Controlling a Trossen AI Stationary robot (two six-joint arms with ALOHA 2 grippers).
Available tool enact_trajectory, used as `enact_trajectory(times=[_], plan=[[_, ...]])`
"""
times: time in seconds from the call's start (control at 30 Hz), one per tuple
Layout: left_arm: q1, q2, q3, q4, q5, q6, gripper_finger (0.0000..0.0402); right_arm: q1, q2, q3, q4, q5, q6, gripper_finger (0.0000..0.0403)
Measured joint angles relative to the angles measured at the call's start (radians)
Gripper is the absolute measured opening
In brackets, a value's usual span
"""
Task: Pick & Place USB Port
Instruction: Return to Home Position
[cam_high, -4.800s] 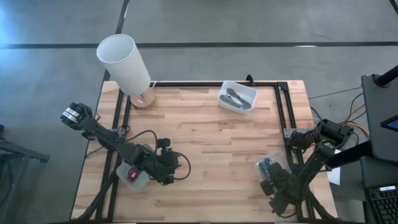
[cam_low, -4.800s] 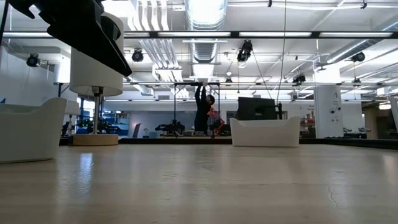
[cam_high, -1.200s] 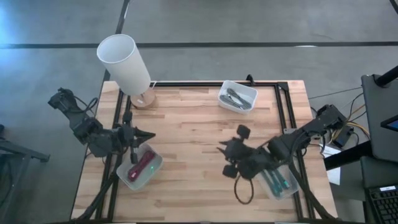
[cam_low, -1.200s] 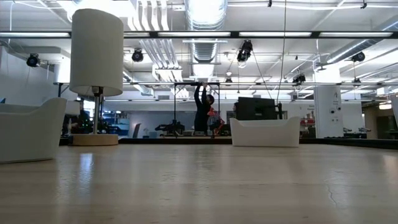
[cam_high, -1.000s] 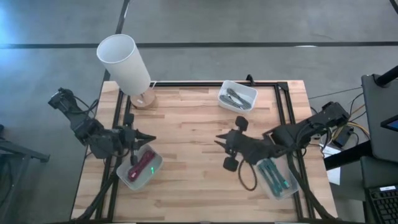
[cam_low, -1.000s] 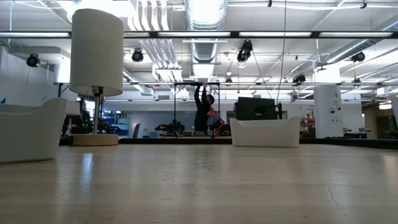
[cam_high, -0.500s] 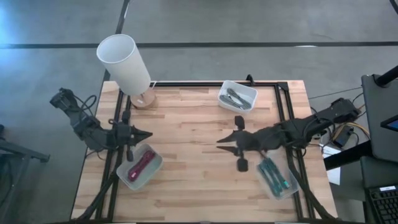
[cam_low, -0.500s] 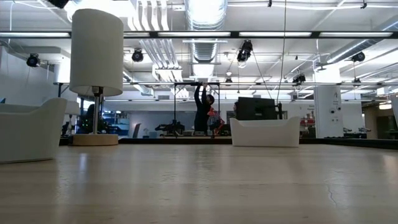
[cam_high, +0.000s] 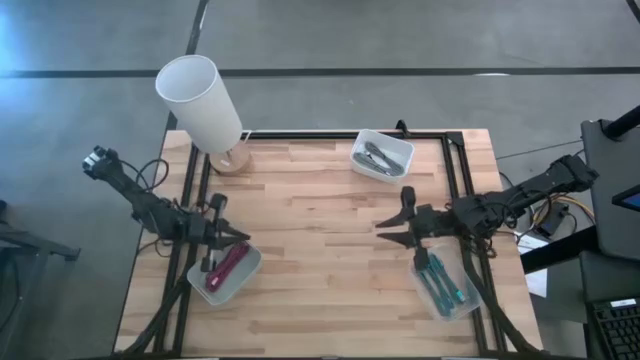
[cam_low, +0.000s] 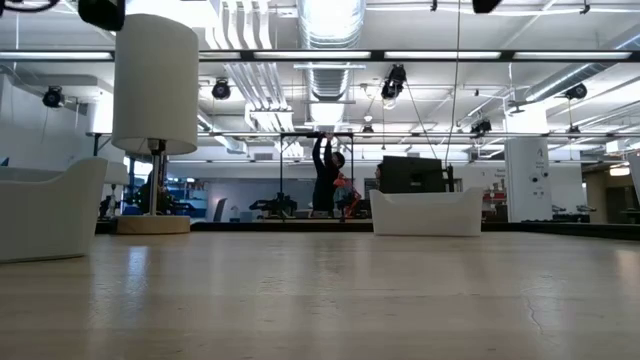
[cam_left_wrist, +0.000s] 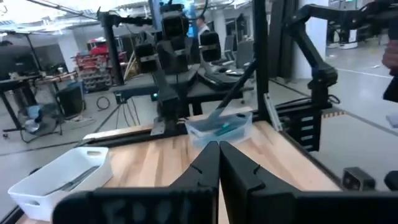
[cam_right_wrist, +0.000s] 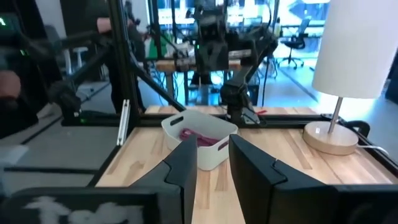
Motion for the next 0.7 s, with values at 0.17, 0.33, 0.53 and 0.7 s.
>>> enact_trajectory(times=[0.17, 0.33, 0.53, 0.7], plan=[[0.097, -0.032, -0.079, 0.038, 0.014, -0.021, 0.0012, 0.001, -0.102, -0.097, 0.023, 0.0, -0.002, 0.0078], [0.188, -0.109, -0.13, 0.037, 0.067, -0.033, 0.0012, 0.001, -0.197, -0.186, 0.059, 0.0, -0.008, 0.0069], [0.241, -0.221, -0.186, 0.03, 0.093, -0.034, 0.0012, 0.0, -0.3, -0.269, 0.063, 0.0, -0.025, 0.0073], [0.251, -0.299, -0.23, 0.043, 0.095, -0.034, 0.0012, 0.0, -0.367, -0.332, 0.073, 0.0, -0.046, 0.0082]])
